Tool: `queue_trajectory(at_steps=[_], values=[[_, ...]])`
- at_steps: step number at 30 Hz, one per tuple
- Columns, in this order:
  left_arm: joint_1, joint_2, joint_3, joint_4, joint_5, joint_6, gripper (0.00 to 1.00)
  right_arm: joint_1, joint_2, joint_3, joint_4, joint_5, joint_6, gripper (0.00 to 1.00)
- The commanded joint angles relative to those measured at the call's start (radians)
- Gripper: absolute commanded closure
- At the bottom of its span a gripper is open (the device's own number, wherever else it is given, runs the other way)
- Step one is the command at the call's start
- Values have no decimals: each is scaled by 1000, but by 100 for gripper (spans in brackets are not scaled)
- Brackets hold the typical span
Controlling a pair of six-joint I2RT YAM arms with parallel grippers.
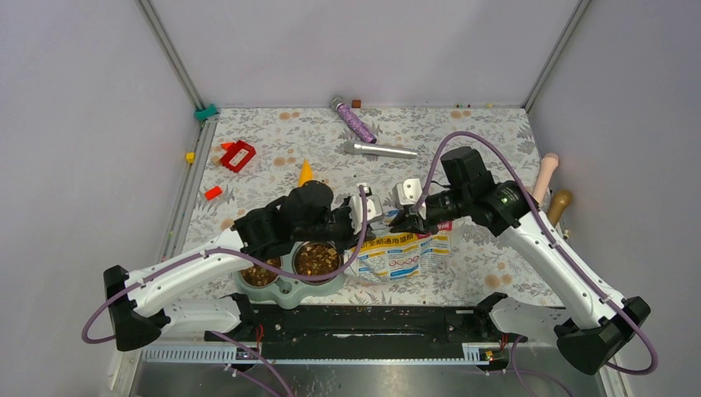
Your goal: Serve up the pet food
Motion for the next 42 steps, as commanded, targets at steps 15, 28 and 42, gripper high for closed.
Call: queue_trajectory(at_steps=[15, 28, 42], values=[[-3, -124, -89, -51, -214, -140, 89, 22, -47, 5, 38, 103, 33, 100], [-3, -209, -106, 66, -66, -100, 100, 31, -16, -20, 95, -52, 64, 55], [-3, -182, -103, 134, -7, -56, 100, 108, 71, -40, 270, -18, 265, 70]])
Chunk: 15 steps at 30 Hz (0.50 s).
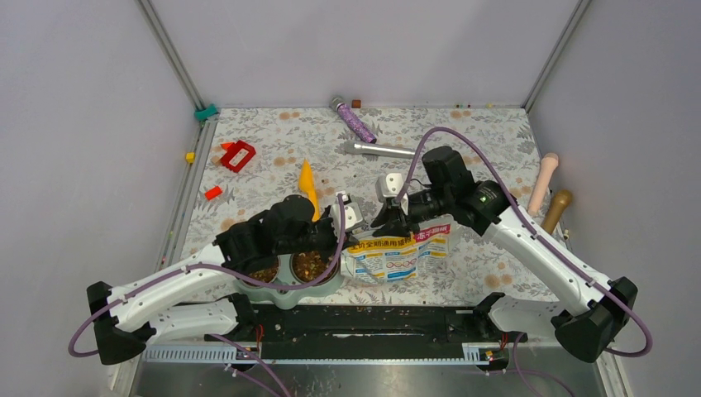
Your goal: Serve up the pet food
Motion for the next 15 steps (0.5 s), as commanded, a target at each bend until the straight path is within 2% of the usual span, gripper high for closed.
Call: queue_trajectory(at_steps=[1, 2, 9, 11, 13, 15], values=[[-1, -22, 37, 141, 68, 10, 100, 28, -4, -3, 61, 10, 68, 93], [-1, -24, 37, 140, 65, 9, 100, 36, -9, -6, 61, 21, 68, 100], [-1, -48, 22, 159, 48, -5, 100, 60, -37, -18, 65, 56, 76, 100], [-1, -54, 17, 165, 48, -8, 100, 65, -38, -26, 90, 40, 104, 79], [-1, -56, 12, 174, 47, -8, 100, 73, -39, -42, 127, 35, 128, 71], [-1, -56, 10, 183, 47, -11, 100, 86, -38, -59, 169, 42, 142, 68]])
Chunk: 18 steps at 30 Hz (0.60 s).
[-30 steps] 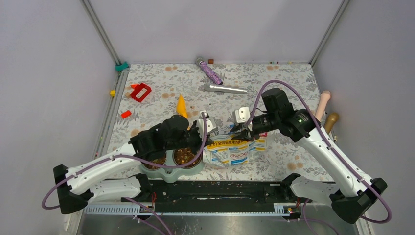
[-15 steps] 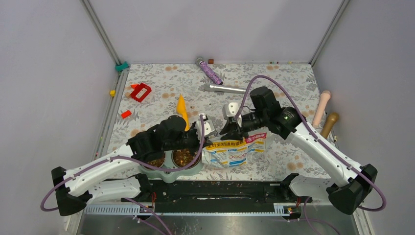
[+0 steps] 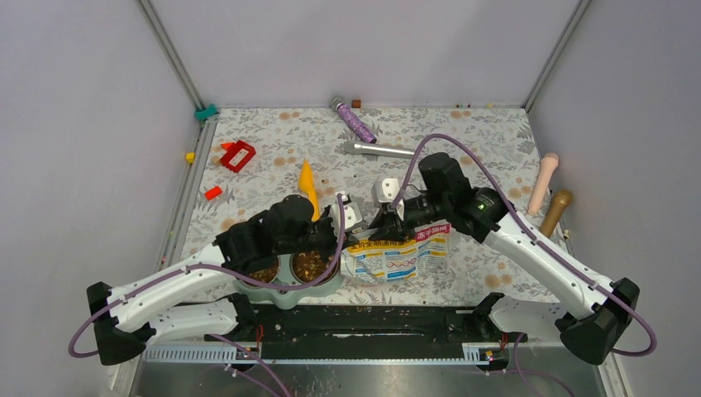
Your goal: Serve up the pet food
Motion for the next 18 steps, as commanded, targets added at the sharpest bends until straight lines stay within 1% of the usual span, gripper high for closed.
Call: queue_trajectory(at_steps=[1, 3, 7, 10, 11, 12, 13, 14, 18], values=[[-5, -54, 13, 178, 48, -23, 100, 36, -13, -33, 116, -6, 53, 67], [-5, -53, 11, 185, 50, -26, 100, 47, -7, -50, 149, -3, 56, 66], [-5, -54, 8, 194, 55, -29, 100, 59, -2, -85, 255, 7, 125, 66], [-6, -53, 4, 201, 54, -29, 100, 59, -5, -98, 299, 5, 162, 68], [-5, -53, 4, 201, 51, -30, 100, 60, -9, -101, 306, 5, 167, 71], [-5, -51, 4, 201, 49, -33, 100, 60, -13, -103, 310, 7, 170, 81], [-5, -49, 6, 199, 47, -35, 100, 60, -17, -106, 314, 12, 170, 97], [-5, -48, 8, 196, 44, -35, 100, 60, -21, -108, 312, 22, 170, 100], [-5, -46, 14, 179, 20, -38, 100, 60, -36, -89, 226, 41, 105, 100]])
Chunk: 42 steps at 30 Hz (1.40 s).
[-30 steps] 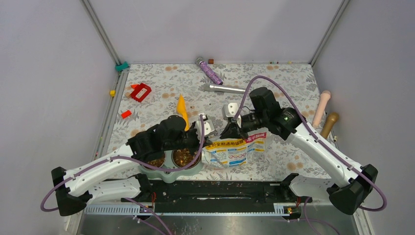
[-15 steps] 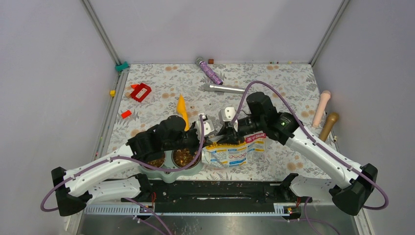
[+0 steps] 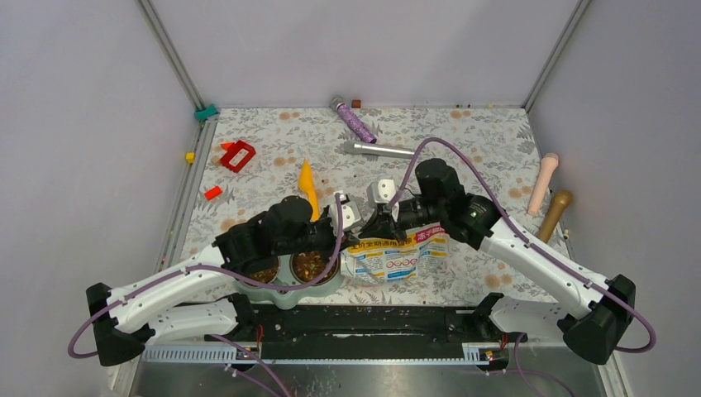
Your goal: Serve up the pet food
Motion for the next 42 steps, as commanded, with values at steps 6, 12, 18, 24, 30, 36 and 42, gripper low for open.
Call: queue_trajectory(at_steps=[6, 12, 18, 24, 30, 36, 42], values=[[-5, -42, 36, 140, 4, -16, 100, 12, -19, 99, -221, 109, -122, 77], [-5, -64, 25, 134, -23, -13, 100, 12, -7, 194, -456, 242, -301, 60], [-5, -73, 21, 128, -43, -12, 100, 12, -14, 229, -554, 327, -376, 100], [-5, -73, 28, 122, -38, -10, 100, 12, -17, 269, -619, 361, -404, 94], [-5, -69, 30, 120, -37, -12, 100, 12, -11, 346, -762, 431, -444, 62], [-5, -60, 38, 119, -34, -10, 100, 10, -3, 356, -790, 456, -477, 100], [-5, -62, 39, 115, -33, -11, 100, 10, -4, 380, -789, 517, -467, 83]])
